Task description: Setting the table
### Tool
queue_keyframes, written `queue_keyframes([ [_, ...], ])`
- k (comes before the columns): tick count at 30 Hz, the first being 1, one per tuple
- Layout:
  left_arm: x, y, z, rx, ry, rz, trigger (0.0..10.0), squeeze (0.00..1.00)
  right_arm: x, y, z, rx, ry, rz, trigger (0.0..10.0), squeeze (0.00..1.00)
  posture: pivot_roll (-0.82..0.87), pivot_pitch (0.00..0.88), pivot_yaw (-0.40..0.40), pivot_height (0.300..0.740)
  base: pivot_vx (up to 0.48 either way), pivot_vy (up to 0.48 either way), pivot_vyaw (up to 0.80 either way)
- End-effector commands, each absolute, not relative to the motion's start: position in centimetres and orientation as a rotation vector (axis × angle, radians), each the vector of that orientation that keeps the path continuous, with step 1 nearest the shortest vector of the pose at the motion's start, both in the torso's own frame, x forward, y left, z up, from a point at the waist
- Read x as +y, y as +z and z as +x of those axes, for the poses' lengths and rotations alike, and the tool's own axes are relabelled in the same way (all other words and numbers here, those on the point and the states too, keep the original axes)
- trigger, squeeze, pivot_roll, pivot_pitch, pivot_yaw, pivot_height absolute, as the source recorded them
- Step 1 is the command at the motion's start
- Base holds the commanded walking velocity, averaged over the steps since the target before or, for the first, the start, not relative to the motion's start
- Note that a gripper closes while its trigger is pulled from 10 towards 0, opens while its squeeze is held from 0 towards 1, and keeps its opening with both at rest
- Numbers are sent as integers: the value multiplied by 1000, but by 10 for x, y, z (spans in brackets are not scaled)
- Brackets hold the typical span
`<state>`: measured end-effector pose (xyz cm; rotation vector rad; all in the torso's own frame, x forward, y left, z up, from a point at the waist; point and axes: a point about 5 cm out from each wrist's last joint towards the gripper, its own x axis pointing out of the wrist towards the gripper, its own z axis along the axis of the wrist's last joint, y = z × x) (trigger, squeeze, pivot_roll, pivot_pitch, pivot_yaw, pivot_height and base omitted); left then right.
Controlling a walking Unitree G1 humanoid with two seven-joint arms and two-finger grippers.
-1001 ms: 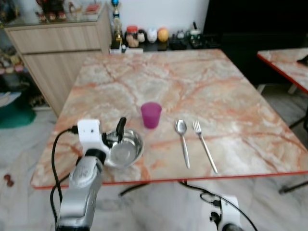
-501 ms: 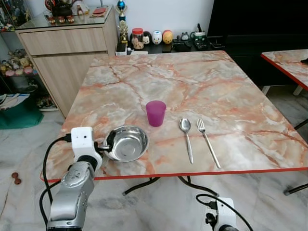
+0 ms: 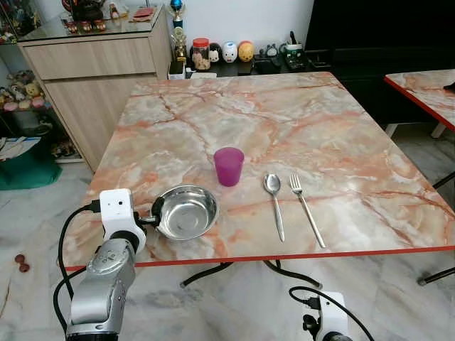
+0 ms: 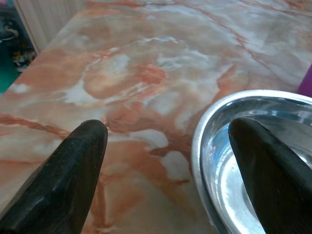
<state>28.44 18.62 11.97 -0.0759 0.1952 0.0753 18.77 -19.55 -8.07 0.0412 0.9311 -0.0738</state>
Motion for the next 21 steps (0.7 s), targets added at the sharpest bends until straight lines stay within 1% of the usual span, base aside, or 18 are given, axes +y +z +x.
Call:
queue_keyframes([
  [1,184,124,287,197,59,-74,10000,0,-194,-80,189,936,-62,44,10000,0,2,0,11,707,0,0,0],
  [7,182,119,288,249,-2,-45,10000,0,-194,-80,189,936,-59,45,10000,0,0,0,13,707,0,0,0],
  [21,171,118,298,288,-33,-32,10000,0,-194,-80,189,937,-59,45,10000,0,-6,0,16,707,0,0,0],
])
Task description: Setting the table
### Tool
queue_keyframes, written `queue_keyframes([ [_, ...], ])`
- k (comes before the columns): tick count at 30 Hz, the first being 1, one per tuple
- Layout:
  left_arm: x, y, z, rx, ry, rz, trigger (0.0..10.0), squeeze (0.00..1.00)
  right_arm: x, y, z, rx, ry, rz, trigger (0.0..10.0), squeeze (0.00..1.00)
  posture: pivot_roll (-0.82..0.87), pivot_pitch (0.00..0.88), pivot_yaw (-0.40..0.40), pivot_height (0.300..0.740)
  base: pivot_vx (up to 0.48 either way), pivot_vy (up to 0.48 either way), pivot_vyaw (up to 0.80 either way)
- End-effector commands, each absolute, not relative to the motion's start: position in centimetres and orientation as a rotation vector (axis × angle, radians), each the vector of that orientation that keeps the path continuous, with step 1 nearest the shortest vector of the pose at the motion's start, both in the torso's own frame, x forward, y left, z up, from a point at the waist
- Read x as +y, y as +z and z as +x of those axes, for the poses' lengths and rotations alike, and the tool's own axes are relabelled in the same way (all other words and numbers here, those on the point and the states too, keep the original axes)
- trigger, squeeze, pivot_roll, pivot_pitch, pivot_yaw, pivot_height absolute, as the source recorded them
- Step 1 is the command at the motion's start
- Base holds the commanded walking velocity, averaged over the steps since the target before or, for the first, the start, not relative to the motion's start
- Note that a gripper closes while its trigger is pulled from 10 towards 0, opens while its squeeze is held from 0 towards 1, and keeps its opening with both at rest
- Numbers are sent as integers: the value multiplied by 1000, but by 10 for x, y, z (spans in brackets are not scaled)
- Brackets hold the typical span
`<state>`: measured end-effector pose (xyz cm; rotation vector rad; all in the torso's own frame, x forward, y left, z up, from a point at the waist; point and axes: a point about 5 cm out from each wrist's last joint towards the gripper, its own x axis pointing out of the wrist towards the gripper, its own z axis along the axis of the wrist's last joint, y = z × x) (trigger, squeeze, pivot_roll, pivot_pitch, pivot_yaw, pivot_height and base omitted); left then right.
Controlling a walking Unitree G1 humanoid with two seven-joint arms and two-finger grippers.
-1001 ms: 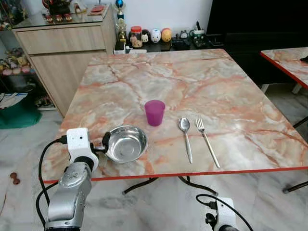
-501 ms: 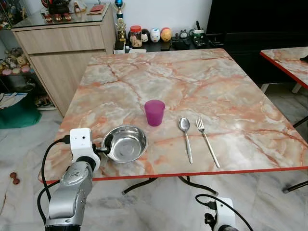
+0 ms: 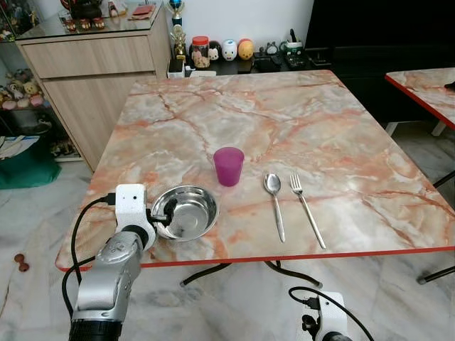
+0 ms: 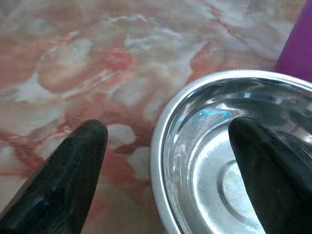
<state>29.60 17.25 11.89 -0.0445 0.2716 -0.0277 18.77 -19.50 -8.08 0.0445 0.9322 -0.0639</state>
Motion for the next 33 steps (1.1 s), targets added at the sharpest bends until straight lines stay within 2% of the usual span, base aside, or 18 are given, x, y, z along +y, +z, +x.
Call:
queue_keyframes([
  [1,171,118,299,291,-34,-30,10000,0,-194,-80,189,937,-59,46,10000,0,-5,0,16,707,0,0,0],
  [14,178,112,299,332,18,-58,10000,0,-194,-81,189,941,-55,48,10000,0,-2,0,14,707,0,0,0],
  [23,172,106,297,371,-23,-95,10000,0,-194,-81,189,942,-52,47,10000,0,-1,0,11,707,0,0,0],
  [24,172,106,297,371,-23,-95,7961,0,-194,-81,189,942,-52,47,10000,0,-2,0,12,707,0,0,0],
  [25,172,106,297,372,-21,-96,3529,0,-194,-81,189,942,-52,47,10000,0,-2,0,12,707,0,0,0],
  [26,172,106,297,372,-21,-96,3529,0,-194,-81,189,942,-52,47,10000,0,-2,0,12,707,0,0,0],
  [27,172,106,297,371,-21,-97,902,0,-194,-81,189,942,-52,47,10000,0,-2,0,11,707,0,0,0],
  [28,172,107,297,368,-20,-97,0,0,-194,-81,189,942,-51,48,10000,0,-1,0,11,707,0,0,0],
  [33,172,107,298,364,-21,-98,0,0,-194,-80,189,942,-51,47,10000,0,-3,0,13,707,0,0,0],
])
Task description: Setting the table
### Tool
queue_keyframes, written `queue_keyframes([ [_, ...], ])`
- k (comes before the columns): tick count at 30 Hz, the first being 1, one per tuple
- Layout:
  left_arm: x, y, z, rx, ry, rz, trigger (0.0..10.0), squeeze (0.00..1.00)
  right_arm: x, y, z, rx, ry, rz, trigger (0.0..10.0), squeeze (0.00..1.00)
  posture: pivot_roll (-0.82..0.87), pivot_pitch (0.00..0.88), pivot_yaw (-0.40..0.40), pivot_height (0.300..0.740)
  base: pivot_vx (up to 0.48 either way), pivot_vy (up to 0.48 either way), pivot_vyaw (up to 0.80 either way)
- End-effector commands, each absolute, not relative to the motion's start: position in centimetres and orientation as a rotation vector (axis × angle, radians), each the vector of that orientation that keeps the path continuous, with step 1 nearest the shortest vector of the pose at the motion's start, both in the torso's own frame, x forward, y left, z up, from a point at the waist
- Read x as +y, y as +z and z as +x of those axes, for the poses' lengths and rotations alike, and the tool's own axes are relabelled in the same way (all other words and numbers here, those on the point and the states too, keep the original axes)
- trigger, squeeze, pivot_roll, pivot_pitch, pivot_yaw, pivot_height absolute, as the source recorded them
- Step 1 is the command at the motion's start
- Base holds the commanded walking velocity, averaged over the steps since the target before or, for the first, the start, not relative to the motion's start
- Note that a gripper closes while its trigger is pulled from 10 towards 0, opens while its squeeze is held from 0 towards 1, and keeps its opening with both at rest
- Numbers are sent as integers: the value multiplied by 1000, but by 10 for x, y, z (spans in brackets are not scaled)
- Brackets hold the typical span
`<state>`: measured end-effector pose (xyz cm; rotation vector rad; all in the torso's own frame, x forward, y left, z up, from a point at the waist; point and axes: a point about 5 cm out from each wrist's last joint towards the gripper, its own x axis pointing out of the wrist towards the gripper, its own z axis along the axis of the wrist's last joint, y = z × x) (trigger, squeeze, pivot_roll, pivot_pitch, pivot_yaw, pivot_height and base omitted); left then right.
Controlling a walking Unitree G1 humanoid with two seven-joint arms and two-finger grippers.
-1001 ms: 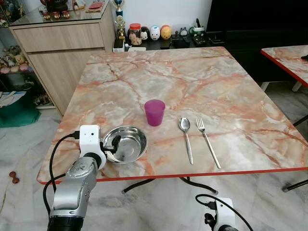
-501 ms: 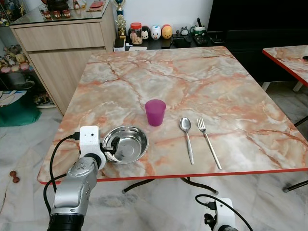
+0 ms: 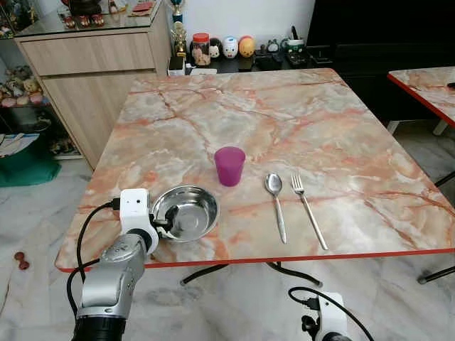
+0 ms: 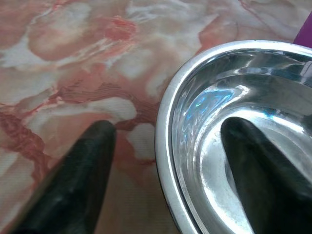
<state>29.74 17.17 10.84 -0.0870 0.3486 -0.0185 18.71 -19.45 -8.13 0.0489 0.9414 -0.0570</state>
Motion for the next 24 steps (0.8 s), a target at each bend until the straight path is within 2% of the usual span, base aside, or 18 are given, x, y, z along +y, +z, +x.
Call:
queue_keyframes([
  [1,172,107,298,365,-21,-98,0,0,-194,-81,189,942,-51,47,10000,0,-3,0,12,707,0,0,0],
  [24,169,104,296,365,-2,-170,0,0,-194,-80,189,944,-47,45,10000,0,0,0,8,707,0,0,0],
])
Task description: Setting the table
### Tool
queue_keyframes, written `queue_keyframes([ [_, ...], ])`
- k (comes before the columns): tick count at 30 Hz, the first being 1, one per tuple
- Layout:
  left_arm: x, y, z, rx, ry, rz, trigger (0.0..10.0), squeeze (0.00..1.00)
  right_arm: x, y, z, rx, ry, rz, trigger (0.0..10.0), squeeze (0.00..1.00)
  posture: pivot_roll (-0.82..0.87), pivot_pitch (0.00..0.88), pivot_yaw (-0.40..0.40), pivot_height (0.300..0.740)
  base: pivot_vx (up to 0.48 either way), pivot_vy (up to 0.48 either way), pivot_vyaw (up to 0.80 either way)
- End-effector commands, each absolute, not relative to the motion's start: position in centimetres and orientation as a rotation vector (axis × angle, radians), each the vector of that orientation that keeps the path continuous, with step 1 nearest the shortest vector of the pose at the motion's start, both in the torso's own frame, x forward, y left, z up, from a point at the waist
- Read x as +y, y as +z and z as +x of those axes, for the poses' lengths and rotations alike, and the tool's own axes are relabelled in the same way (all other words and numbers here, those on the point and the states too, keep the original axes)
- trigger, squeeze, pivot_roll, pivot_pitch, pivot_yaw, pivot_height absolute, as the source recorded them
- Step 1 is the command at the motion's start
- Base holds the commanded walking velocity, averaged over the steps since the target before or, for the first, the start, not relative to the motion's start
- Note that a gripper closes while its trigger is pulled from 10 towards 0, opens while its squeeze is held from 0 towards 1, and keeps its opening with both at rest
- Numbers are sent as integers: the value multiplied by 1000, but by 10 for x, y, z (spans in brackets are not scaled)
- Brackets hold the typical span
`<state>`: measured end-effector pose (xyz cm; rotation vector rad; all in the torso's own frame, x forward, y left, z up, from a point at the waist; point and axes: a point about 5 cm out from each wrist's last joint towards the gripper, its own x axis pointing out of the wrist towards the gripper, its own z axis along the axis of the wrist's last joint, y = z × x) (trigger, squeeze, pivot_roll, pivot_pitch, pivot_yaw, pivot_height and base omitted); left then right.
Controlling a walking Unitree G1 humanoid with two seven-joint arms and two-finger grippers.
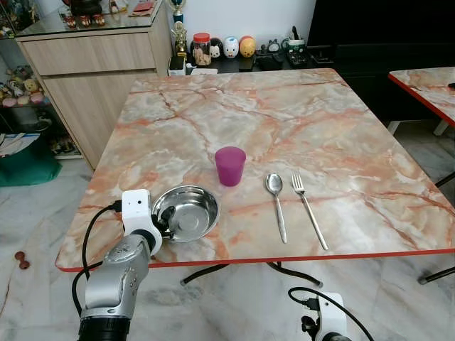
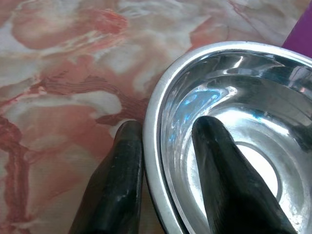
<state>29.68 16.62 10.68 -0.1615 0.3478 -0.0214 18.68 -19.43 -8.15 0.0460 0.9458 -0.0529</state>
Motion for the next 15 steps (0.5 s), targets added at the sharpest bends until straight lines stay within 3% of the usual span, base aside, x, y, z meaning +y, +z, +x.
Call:
queue_keyframes([
  [1,170,104,295,364,0,-171,0,0,-194,-80,189,944,-47,45,10000,0,0,0,8,707,0,0,0],
  [15,173,108,295,334,30,-193,0,0,-194,-80,189,945,-46,42,10000,0,-2,0,7,707,0,0,0],
])
